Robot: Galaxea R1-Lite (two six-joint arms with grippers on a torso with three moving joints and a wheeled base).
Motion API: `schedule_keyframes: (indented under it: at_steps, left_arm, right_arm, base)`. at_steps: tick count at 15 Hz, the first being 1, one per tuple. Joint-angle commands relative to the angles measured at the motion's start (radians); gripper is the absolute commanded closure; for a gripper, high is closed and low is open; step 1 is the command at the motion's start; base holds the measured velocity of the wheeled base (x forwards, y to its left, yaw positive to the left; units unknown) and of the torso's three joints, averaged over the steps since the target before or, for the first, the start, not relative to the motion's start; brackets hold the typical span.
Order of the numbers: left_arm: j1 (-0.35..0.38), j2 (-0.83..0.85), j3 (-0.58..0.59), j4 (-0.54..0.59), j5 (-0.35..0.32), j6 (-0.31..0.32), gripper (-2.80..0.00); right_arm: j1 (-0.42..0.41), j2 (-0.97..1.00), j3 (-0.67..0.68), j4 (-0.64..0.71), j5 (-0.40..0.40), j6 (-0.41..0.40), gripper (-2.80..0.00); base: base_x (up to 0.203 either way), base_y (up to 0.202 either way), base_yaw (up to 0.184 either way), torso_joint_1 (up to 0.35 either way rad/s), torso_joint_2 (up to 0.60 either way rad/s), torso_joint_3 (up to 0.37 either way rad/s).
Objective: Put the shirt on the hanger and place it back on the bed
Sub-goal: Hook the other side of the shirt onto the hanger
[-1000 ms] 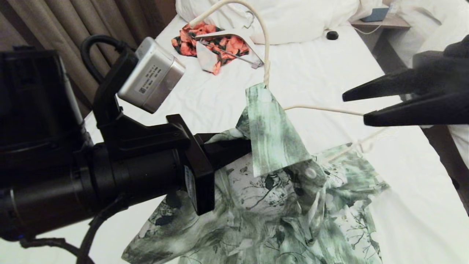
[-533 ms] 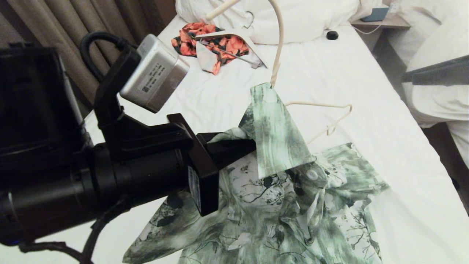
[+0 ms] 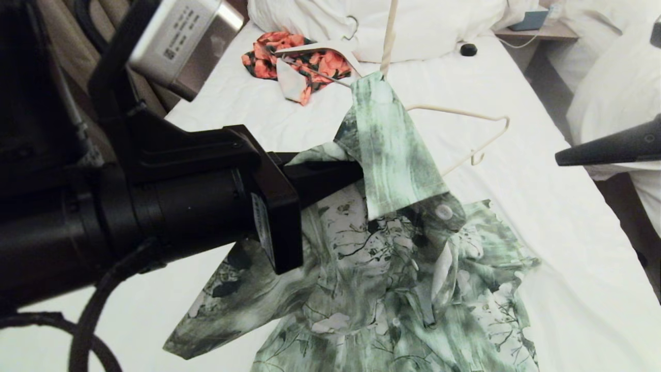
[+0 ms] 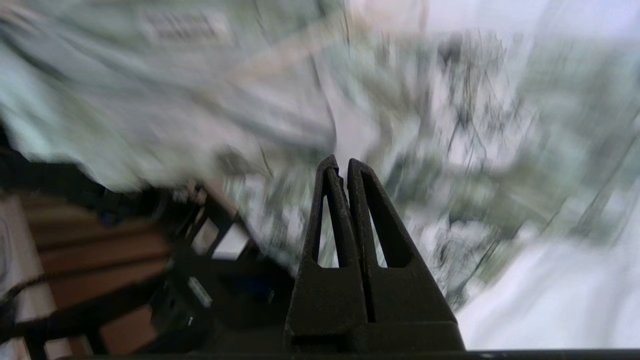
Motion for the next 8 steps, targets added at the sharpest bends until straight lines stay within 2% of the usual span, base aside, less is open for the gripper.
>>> schedule_keyframes:
  at_steps: [1,5,8]
  left_arm:
    - [0.000,0.001,-0.064,0.022,0.000,0.001,0.00]
    - [0.000,0.004,-0.164,0.096,0.000,0.001,0.00]
    - [0.001,0.002,-0.211,0.134,0.002,0.001,0.00]
  right_arm:
    - [0.016,0.017,0.027,0.016,-0.002,0.001,0.00]
    - [0.063,0.020,0.130,0.003,-0.014,0.014,0.00]
    - [0.084,0.042,0.200,-0.114,-0.015,0.055,0.00]
  base:
    - [0.000,0.000,0.000,0.000,0.00,0.000]
    - [0.000,0.000,0.000,0.000,0.00,0.000]
    - [0.000,0.000,0.000,0.000,0.00,0.000]
